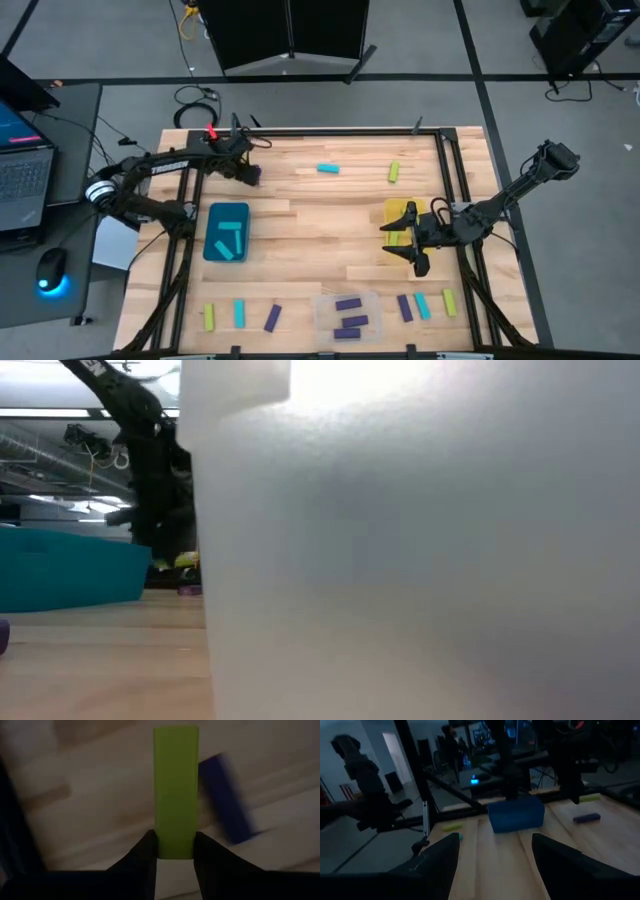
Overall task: Sort blocks
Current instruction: Put the green block into the yellow bin
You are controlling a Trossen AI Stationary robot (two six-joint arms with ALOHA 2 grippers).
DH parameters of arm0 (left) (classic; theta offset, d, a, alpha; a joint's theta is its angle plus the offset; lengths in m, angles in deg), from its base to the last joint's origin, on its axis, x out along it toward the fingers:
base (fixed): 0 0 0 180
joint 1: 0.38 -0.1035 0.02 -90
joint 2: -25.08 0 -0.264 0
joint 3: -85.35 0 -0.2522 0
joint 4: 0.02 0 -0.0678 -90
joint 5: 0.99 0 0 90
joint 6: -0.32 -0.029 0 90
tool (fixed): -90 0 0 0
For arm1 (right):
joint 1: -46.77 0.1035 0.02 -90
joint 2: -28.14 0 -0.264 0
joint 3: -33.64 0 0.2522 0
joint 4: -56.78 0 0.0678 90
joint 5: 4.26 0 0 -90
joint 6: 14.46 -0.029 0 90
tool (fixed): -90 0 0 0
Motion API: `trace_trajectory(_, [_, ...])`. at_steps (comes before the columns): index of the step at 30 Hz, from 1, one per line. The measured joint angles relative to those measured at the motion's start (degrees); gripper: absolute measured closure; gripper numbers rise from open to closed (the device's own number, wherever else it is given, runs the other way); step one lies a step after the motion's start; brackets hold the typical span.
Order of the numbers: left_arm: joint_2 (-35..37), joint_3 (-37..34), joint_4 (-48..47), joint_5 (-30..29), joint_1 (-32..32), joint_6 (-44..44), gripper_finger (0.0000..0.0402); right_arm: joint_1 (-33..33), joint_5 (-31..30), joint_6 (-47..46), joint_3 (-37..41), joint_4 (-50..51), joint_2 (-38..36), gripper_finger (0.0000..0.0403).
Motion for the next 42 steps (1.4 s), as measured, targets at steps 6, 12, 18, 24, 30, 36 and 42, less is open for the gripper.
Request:
trace_trajectory(6, [2.35,4.97,4.47,0.45,7.54,0.14,0.0301,-0.13,-0.02,6.51,-0.67,-5.79,-0.96,0.0142])
trace_trajectory(12, [0.56,9.85,21.05,2.21,19.16,0.69,0.0301,-0.13,-0.04,16.52,-6.82,-6.11,-4.04,0.0142])
trace_trajectory(18, [-9.13,15.48,32.95,1.48,30.22,3.08,0.0301,-0.01,-0.07,26.83,-14.46,-5.98,-5.59,0.0142])
trace_trajectory(24, [-25.71,27.62,42.75,2.28,36.35,1.65,0.0301,0.0,-0.26,31.83,-19.55,-5.83,-5.55,0.0143])
trace_trajectory(30, [-42.38,46.48,44.61,8.07,38.47,-1.43,0.0301,0.0,-0.22,32.31,-20.74,-5.7,-5.44,0.0143])
trace_trajectory(36, [-54.64,62.88,39.76,13.9,38.6,-2.52,0.0301,0.0,-0.05,30.95,-20.74,-4.51,-5.33,0.0144])
trace_trajectory(42, [-60.92,70.92,33.63,15.03,38.87,-2.32,0.0286,0.0,-0.04,30.46,-20.74,-4.06,-5.33,0.0143])
